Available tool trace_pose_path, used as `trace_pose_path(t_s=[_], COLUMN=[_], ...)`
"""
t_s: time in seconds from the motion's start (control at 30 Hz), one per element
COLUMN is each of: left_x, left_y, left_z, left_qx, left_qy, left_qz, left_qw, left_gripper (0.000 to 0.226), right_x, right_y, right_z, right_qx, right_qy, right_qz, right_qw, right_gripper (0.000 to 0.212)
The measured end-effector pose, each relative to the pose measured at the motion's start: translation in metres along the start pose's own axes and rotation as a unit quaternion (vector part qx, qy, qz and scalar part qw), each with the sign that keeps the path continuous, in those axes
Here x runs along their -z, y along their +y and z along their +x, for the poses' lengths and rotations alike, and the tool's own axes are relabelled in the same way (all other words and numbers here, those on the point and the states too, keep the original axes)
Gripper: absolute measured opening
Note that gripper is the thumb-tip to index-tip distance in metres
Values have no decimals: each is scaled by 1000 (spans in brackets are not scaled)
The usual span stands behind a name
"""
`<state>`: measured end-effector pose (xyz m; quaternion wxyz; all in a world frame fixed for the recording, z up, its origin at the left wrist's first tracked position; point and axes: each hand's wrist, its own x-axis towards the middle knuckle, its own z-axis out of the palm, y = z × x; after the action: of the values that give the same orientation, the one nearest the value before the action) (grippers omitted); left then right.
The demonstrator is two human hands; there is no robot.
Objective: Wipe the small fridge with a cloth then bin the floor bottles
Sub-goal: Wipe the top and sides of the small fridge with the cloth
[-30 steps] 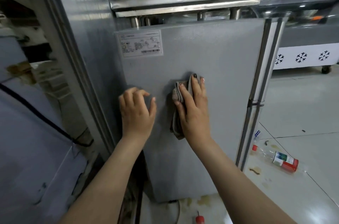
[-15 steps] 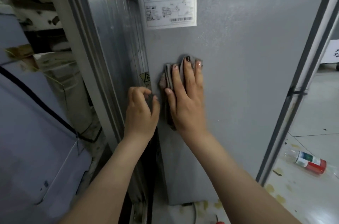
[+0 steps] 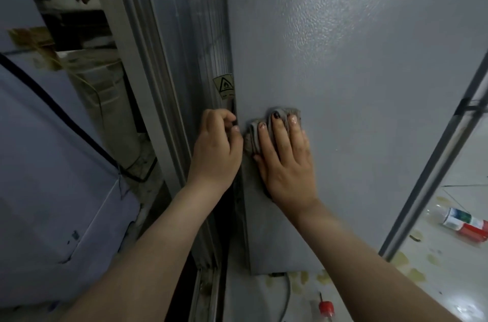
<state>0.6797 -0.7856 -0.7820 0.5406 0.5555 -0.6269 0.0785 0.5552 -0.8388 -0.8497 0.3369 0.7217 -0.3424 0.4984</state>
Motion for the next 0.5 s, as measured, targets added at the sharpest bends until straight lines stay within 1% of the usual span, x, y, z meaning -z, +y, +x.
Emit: trace_pose_path(t_s=[0.13,0.27,0.33,0.43,0.5], left_x=[-2,-2,-1,-2,-4], left_y=[1,5,5,4,7], left_z=[-8,-8,-7,-6,-7], left_qx=[15,21,22,18,33], left_qy=[-13,-11,-8,3,5], left_qz=[12,14,17,14,3], left_qw=[1000,1000,1000,1000,999], left_gripper=[12,12,13,17,16], right_x=[1,7,11,13,14], right_y=[4,14,13,4,0], right_z=[-9,11,30,51,53], right_qx=[29,62,49,-4,-12], right_qy=[-8,-6,8,34,40], right_qz=[-9,-22,-30,-22,-16], right_qw=[1000,998,998,999,999], right_gripper=[49,47,45,41,40])
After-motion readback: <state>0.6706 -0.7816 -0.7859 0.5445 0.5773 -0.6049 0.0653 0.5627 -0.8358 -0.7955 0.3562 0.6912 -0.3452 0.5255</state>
